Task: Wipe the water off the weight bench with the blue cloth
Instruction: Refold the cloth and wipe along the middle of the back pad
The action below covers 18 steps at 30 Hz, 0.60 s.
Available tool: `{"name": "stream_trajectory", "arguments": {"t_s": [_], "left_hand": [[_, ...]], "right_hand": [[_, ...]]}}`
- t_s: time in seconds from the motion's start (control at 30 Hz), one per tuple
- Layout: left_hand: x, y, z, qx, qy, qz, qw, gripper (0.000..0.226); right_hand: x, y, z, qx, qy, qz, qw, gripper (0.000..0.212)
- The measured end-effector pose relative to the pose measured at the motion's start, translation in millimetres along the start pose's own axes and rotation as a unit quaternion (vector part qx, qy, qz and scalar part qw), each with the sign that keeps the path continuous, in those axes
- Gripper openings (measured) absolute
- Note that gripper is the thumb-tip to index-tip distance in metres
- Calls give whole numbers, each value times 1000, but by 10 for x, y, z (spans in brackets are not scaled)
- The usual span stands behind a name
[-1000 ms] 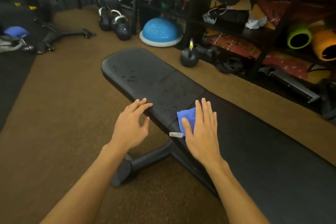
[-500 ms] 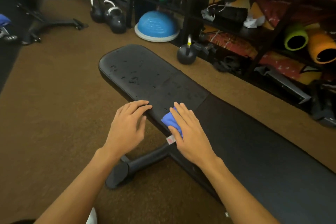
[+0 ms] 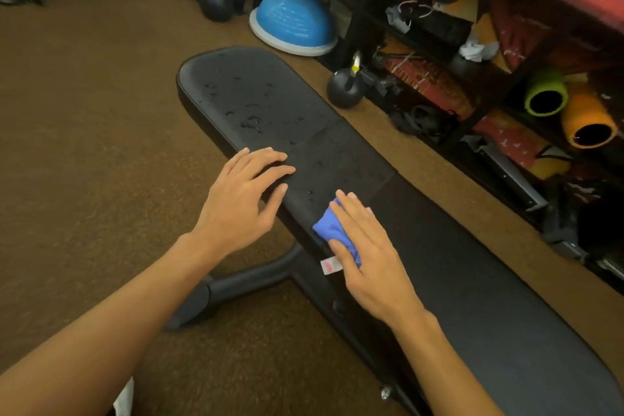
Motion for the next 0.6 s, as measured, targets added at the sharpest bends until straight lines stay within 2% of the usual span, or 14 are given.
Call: {"name": "stream_trajectory", "arguments": {"t_s": [0.13, 0.17, 0.33, 0.43, 0.5, 0.6], "left_hand": [[42, 40, 3, 5, 5, 9, 1000, 31], [57, 42, 6, 5, 0, 13, 1000, 30], [109, 46, 9, 5, -13, 28, 1000, 28], [148, 86, -47, -4, 2, 28, 1000, 31], [181, 134, -86, -33, 12, 34, 999, 33], [219, 171, -126, -54, 15, 38, 998, 33]], "right_hand": [[207, -171, 59, 13, -47, -106, 993, 58], [263, -95, 19, 8, -53, -110, 992, 60], [64, 186, -55, 8, -54, 4, 998, 55], [114, -62, 47, 52, -94, -86, 991, 55], [244, -65, 9, 37, -112, -141, 983, 54], [260, 168, -114, 23, -80, -77, 993, 55]]}}
Point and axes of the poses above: each hand's wrist, its own x-axis towards the middle knuckle, its own z-axis out of the back of the hand, y = z × x, the point moved 9 cm from there along x, towards the middle knuckle, and after that the axes turned 7 degrees about -z, right-handed, at the moved point
